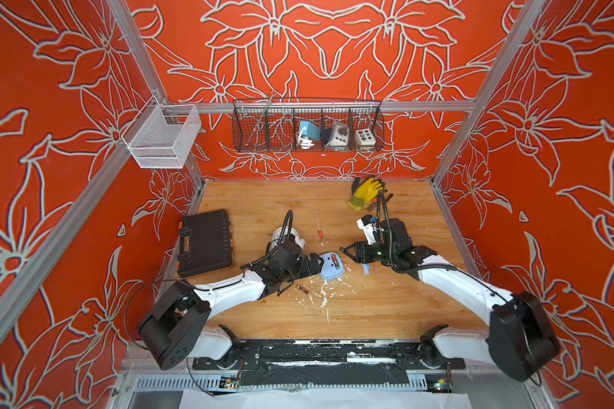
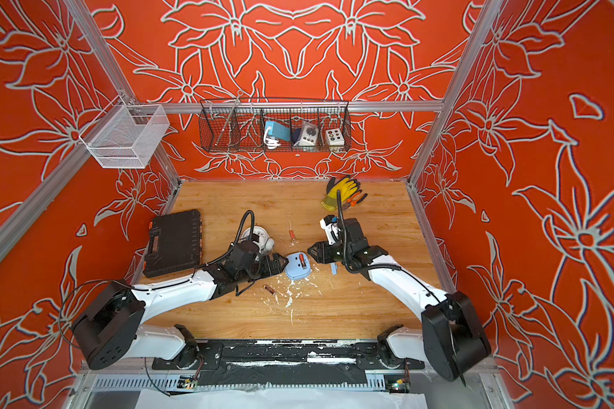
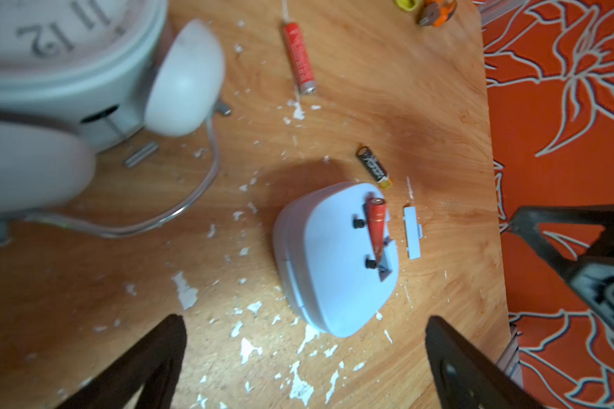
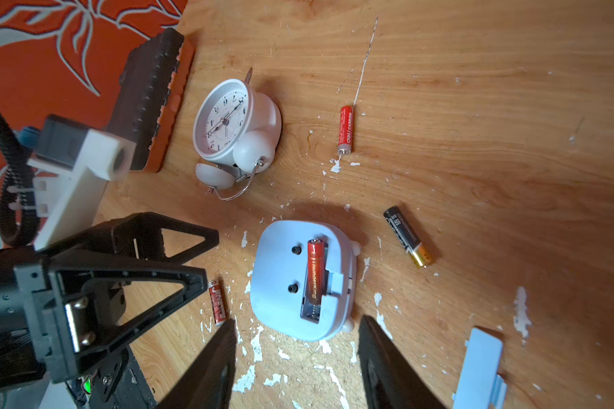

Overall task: Insert the battery into the alarm
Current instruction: Install the battery in the alarm.

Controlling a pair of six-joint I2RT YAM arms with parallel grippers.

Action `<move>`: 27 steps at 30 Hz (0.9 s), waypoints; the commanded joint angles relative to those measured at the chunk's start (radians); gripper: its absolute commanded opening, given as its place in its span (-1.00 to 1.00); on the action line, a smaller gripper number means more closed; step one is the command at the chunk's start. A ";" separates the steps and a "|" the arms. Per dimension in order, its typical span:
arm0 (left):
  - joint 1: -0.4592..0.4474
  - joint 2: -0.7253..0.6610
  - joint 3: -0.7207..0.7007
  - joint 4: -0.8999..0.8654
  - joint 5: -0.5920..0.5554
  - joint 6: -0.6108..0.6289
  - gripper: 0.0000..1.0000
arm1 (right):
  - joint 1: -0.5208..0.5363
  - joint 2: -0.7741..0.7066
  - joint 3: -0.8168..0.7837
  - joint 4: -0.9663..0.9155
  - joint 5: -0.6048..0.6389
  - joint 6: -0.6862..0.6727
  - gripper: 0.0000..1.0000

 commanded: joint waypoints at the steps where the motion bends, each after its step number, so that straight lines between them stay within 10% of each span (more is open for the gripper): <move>1: 0.019 0.054 -0.007 0.144 0.092 -0.103 0.94 | 0.027 0.057 0.068 -0.029 0.036 -0.027 0.09; 18: 0.021 0.258 0.029 0.189 0.212 -0.131 -0.16 | 0.051 0.137 0.136 -0.089 0.081 -0.060 -0.19; 27: 0.022 0.269 0.033 0.163 0.203 -0.117 -0.31 | 0.074 0.260 0.235 -0.119 0.076 -0.069 -0.41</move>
